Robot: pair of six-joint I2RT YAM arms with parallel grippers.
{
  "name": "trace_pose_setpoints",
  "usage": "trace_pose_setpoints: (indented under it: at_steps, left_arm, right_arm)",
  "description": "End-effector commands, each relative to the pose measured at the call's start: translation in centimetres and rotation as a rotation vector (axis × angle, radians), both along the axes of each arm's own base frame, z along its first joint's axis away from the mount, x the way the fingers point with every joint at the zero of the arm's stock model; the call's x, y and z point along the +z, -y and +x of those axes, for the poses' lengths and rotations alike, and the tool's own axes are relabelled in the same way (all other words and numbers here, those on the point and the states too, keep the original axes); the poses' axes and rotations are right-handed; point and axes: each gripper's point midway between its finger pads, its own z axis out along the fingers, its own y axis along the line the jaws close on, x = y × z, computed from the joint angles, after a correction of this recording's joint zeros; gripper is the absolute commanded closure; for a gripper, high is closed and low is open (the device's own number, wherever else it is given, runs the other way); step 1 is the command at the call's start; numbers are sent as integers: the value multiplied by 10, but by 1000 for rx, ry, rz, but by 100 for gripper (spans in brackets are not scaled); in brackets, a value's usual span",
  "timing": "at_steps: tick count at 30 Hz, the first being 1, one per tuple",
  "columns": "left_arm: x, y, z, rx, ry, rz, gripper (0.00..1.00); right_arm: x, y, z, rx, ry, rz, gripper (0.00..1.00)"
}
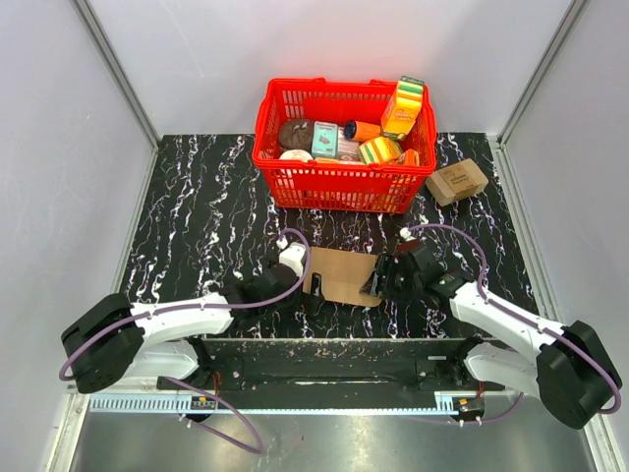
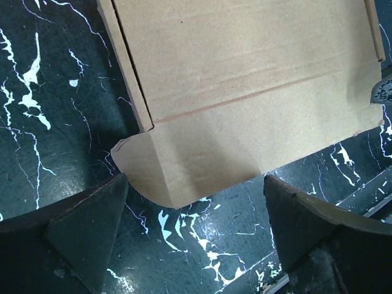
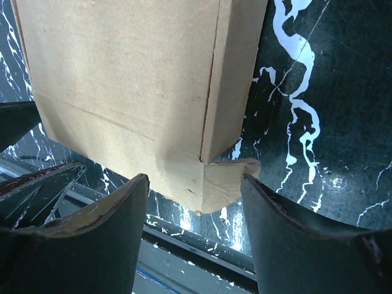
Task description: Fold the paper box
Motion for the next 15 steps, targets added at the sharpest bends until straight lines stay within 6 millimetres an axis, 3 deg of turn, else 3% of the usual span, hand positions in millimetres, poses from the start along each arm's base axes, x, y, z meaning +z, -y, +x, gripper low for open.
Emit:
trace_pose_setpoints:
  at_steps: [1, 15]
  left_arm:
    - [24, 21, 8, -14, 39, -93, 3]
    - [31, 37, 9, -66, 42, -128, 5]
  right_arm:
    - [2, -10, 1, 15, 5, 44, 32]
    - [1, -15, 0, 15, -7, 74, 34]
